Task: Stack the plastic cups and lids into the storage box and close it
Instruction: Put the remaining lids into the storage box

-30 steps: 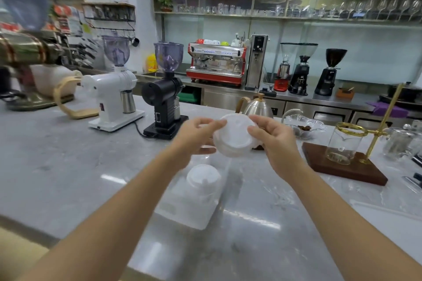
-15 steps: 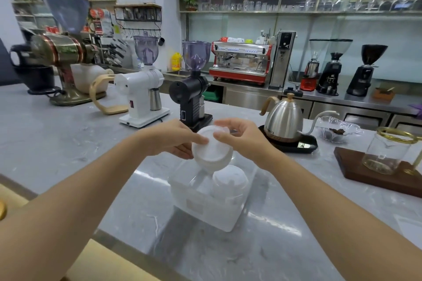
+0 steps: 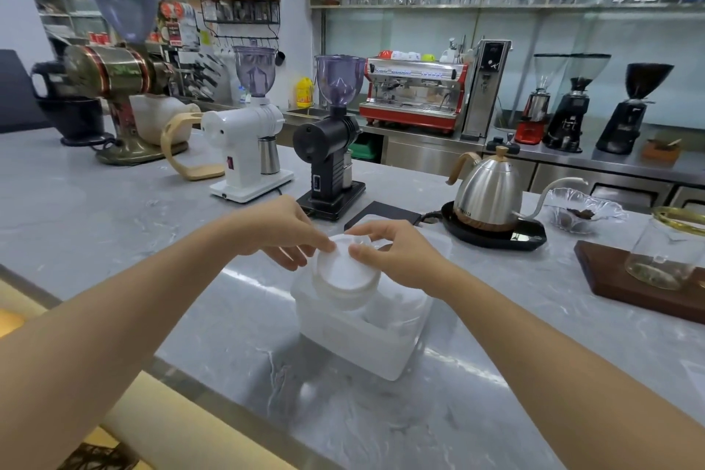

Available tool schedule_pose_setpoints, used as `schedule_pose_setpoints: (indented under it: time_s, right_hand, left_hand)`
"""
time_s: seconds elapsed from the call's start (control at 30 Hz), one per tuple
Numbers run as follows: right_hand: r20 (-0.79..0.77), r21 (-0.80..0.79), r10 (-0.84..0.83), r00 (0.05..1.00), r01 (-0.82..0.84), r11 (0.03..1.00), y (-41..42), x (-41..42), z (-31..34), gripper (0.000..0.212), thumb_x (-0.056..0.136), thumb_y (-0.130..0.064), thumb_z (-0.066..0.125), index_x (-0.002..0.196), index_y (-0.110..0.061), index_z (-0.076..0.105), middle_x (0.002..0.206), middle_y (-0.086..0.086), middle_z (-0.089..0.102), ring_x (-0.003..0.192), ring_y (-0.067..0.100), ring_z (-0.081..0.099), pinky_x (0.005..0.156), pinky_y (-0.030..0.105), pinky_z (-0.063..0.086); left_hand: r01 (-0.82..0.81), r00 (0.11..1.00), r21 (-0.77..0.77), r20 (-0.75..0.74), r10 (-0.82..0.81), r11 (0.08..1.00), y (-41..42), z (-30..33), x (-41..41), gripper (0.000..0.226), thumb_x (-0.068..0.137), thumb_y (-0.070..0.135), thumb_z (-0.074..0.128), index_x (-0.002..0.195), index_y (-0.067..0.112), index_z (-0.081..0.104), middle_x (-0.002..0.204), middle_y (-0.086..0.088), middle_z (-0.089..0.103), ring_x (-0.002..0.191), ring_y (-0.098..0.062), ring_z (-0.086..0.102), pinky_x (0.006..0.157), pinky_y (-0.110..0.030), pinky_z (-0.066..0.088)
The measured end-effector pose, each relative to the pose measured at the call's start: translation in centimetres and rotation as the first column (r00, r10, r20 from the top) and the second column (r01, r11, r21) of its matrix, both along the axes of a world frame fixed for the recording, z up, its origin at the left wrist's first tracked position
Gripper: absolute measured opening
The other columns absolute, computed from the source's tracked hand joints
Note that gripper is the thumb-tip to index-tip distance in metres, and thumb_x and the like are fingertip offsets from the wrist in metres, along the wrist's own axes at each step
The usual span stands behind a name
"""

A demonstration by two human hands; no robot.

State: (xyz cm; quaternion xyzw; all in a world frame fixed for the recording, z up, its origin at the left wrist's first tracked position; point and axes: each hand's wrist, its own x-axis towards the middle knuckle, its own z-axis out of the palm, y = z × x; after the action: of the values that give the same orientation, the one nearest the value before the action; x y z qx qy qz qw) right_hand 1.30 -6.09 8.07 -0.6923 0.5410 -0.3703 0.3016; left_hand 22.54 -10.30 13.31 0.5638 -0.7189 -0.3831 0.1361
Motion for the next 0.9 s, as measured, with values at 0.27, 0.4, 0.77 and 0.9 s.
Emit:
schedule_pose_setpoints:
  time_s: [0.27,0.4,0.77,0.9]
  right_hand:
    - [-0.208,0.003,0.037,0.978,-0.037,0.999,0.1,0.9,-1.3,0.026,0.090,-0.036,0.068,0.114,-0.027,0.071,0.117,-0.009,0.068,0.099,0.010,0.062,0.093,0.031,0.051]
    - [-0.259,0.055,0.044,0.965,-0.031,0.998,-0.2,1.3,-1.9,0.019,0.091,-0.041,0.063,0.105,-0.029,0.068,0.109,-0.004,0.068,0.102,0.016,0.065,0.094,0.038,0.053]
    - [-0.350,0.191,0.137,0.927,-0.072,0.979,-0.1,2.8,-2.2,0.033,0.105,-0.036,0.033,0.114,-0.017,0.058,0.119,0.004,0.064,0.109,0.023,0.059,0.097,0.041,0.046]
    - [-0.232,0.275,0.142,0.962,-0.075,0.958,-0.3,1.7,-1.4,0.031,0.103,-0.018,0.038,0.128,-0.011,0.055,0.134,0.002,0.058,0.124,0.018,0.053,0.109,0.034,0.040]
  left_hand:
    - [0.049,0.997,-0.034,0.065,-0.047,0.998,0.3,-1.0,0.1,0.018,0.080,0.016,0.085,0.096,0.007,0.082,0.088,-0.007,0.080,0.090,-0.021,0.076,0.076,-0.035,0.065]
    - [0.074,0.992,-0.054,0.108,-0.067,0.996,0.3,-1.2,-0.1,0.017,0.078,0.017,0.087,0.093,0.010,0.083,0.090,-0.005,0.081,0.090,-0.018,0.075,0.077,-0.036,0.065]
    - [0.252,0.898,-0.172,0.409,-0.163,0.953,1.3,-3.4,-2.3,0.053,0.069,0.057,0.085,0.111,0.027,0.073,0.097,0.005,0.067,0.089,-0.014,0.063,0.065,-0.023,0.045]
    - [0.323,0.874,-0.294,0.457,-0.165,0.899,1.4,-3.6,-2.9,0.072,0.067,0.057,0.085,0.127,0.023,0.064,0.126,0.003,0.059,0.114,-0.017,0.057,0.095,-0.033,0.051]
